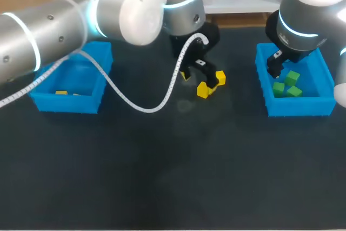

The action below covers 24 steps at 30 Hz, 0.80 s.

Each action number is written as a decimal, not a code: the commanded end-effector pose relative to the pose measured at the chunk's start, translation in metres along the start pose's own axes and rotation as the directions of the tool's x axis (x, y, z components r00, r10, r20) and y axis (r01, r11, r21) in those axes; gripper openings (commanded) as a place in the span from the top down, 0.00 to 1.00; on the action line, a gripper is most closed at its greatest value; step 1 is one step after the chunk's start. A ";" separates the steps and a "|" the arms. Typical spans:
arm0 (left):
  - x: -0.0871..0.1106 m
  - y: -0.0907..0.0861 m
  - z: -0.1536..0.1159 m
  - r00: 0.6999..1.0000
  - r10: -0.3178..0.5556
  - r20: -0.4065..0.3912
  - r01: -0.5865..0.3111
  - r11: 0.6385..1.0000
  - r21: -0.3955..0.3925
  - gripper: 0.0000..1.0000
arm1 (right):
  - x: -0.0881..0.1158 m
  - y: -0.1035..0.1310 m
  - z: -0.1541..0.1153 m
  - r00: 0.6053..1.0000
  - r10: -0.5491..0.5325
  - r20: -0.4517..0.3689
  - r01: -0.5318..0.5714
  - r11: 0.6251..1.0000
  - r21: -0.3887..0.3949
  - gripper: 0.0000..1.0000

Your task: Put the green cubes in the right bin and the yellow cubes in the left bin.

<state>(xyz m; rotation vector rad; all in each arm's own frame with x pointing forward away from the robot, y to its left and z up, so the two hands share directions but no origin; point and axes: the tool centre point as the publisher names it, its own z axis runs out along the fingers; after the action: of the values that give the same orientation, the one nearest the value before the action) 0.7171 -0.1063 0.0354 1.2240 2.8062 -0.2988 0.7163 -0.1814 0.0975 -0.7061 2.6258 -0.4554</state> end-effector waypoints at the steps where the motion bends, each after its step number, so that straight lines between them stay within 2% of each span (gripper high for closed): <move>1: -0.013 0.004 0.008 0.999 -0.006 -0.041 0.006 1.000 -0.006 0.00 | 0.001 0.000 0.000 1.000 0.001 0.004 -0.001 1.000 0.002 0.00; 10: -0.016 0.009 0.027 0.996 -0.017 -0.085 0.013 0.999 -0.043 0.00 | 0.001 0.000 0.000 1.000 0.001 0.004 -0.001 1.000 0.002 0.00; 20: -0.021 0.014 0.041 0.995 -0.024 -0.098 0.017 0.998 -0.063 0.02 | 0.001 0.000 0.000 1.000 0.001 0.004 -0.001 1.000 0.002 0.00; 21: -0.020 0.015 0.041 0.995 -0.025 -0.093 0.019 0.998 -0.065 0.51 | 0.001 0.000 0.000 1.000 0.001 0.004 -0.001 1.000 0.002 0.00; 23: -0.018 0.016 0.041 0.996 -0.026 -0.090 0.020 0.998 -0.067 1.00 | 0.001 0.000 0.000 1.000 0.001 0.004 -0.001 1.000 0.002 0.00; 24: -0.017 0.017 0.041 0.995 -0.026 -0.092 0.020 0.997 -0.069 1.00 | 0.001 0.000 0.000 1.000 0.001 0.004 -0.001 1.000 0.002 0.00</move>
<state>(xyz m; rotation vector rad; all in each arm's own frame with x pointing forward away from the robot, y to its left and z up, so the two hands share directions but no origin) 0.7376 -0.1158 -0.0053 1.2171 2.8763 -0.1535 0.7163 -0.1814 0.0975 -0.7060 2.6258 -0.4554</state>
